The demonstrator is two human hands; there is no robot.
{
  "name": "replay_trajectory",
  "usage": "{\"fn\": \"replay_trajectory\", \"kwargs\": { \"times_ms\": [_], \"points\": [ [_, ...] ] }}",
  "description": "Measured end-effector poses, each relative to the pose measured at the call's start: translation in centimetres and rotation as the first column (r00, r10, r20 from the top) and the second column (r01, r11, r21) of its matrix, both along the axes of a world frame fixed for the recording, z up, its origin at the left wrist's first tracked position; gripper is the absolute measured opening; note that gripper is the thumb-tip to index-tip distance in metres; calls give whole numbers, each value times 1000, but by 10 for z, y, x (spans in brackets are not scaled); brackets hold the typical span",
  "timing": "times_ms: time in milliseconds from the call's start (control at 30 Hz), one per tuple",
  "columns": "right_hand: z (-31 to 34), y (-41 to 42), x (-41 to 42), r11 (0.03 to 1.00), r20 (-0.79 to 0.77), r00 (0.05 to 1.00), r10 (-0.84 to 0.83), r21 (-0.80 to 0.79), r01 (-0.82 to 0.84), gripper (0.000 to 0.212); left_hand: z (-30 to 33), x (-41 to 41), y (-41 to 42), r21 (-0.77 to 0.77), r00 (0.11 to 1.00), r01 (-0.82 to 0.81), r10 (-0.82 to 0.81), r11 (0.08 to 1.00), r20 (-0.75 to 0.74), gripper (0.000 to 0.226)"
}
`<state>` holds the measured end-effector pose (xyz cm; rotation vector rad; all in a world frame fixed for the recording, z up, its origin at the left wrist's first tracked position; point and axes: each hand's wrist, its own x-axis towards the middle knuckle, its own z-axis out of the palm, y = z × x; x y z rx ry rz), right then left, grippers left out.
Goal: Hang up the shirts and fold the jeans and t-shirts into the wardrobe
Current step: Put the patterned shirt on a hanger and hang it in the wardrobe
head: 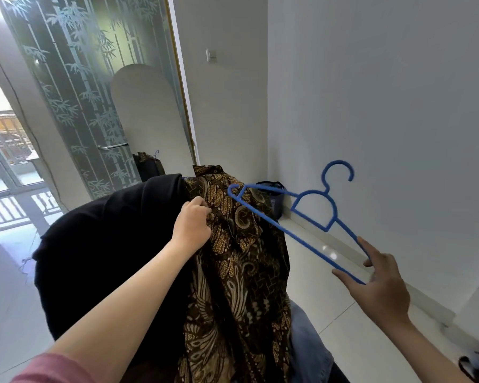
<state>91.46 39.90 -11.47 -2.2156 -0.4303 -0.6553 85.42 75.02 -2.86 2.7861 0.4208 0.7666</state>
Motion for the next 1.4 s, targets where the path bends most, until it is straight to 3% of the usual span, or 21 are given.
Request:
{"fn": "replay_trajectory", "kwargs": {
  "times_ms": [300, 433, 500, 567, 633, 700, 767, 900, 967, 1067, 1400],
  "points": [
    [3, 7, -2, 998, -92, 994, -63, 2, 63, 84, 3, -16, 4, 142, 979, -7, 36, 990, -202, 28],
    [9, 12, 1, 1000, -85, 996, 12, 4, -11, 85, 8, -8, 8, 90, 961, -18, 42, 996, -275, 31],
    [12, 16, 3, 999, -89, 995, 50, 7, -49, 86, 10, -3, 6, -13, 982, -7, 4, 1000, -187, 30],
    [13, 19, 7, 997, -97, 992, 75, 16, -74, 86, 12, 4, 1, -85, 1000, 20, -19, 996, 10, 26],
    [13, 20, 11, 994, -108, 989, 104, 25, -102, 86, 15, 13, -2, -56, 984, 38, -28, 998, 178, 27],
    [11, 18, 15, 991, -126, 984, 128, 39, -124, 86, 24, 27, -2, -27, 972, 51, -43, 998, 231, 37],
    [8, 15, 19, 987, -151, 976, 157, 64, -149, 88, 36, 43, 1, -16, 985, 66, -63, 998, 158, 47],
    [6, 5, 24, 983, -185, 966, 182, 48, -176, 88, 49, 68, 12, 18, 969, 44, -38, 999, -244, 51],
    [7, -1, 25, 979, -212, 956, 202, 28, -200, 89, 47, 70, 16, 74, 939, 3, 23, 997, -343, 48],
    [4, -7, 28, 974, -243, 944, 225, 27, -225, 91, 44, 68, 16, 195, 934, -34, 101, 980, -344, 47],
    [-4, -9, 37, 970, -264, 934, 240, 35, -240, 91, 68, 68, 15, 304, 876, -83, 215, 949, -431, 49]
  ]
}}
